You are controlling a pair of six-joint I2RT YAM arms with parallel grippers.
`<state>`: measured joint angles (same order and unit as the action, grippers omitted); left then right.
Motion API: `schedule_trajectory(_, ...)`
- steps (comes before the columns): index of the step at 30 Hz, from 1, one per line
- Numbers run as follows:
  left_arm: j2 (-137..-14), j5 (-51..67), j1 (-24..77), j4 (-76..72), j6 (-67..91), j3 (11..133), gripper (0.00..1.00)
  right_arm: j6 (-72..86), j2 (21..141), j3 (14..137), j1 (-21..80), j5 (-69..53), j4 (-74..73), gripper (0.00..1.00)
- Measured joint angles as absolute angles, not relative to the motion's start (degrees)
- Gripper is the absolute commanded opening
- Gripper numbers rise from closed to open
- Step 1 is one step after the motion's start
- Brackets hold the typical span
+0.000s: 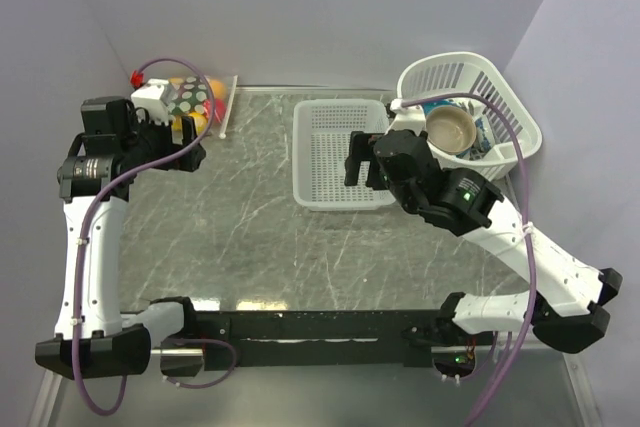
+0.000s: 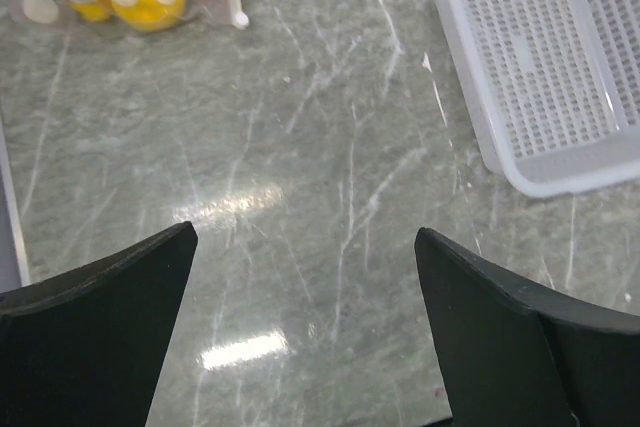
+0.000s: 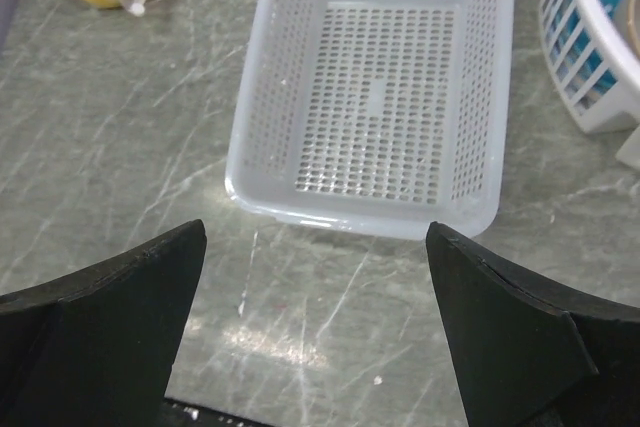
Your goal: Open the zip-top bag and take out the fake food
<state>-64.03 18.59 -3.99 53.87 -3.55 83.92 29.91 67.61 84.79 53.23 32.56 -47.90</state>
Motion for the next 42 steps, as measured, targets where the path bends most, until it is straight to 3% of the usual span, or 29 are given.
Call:
schedule_trajectory(5,-68.34,15.94,-3.99,48.29,-2.46,84.18,0.99,25.87,72.82,86.7,52.69,35.57,-44.01,1.0)
schedule_trajectory(13,-95.04,8.51,-4.01,40.12,3.6,95.83,0.99,22.41,85.43,86.78,47.22,31.24,-36.38,1.0)
schedule_trajectory(19,-107.96,4.62,-3.99,37.06,4.78,104.49,0.99,23.64,88.33,86.8,39.86,25.32,-33.01,1.0)
schedule_trajectory(35,-120.4,-9.8,2.66,26.48,-2.02,105.38,0.99,26.13,99.02,87.72,39.99,21.5,-29.15,0.98)
schedule_trajectory(42,-108.9,-9.32,5.69,23.75,-2.11,88.71,0.99,26.76,97.58,83.79,39.99,21.15,-27.18,0.98)
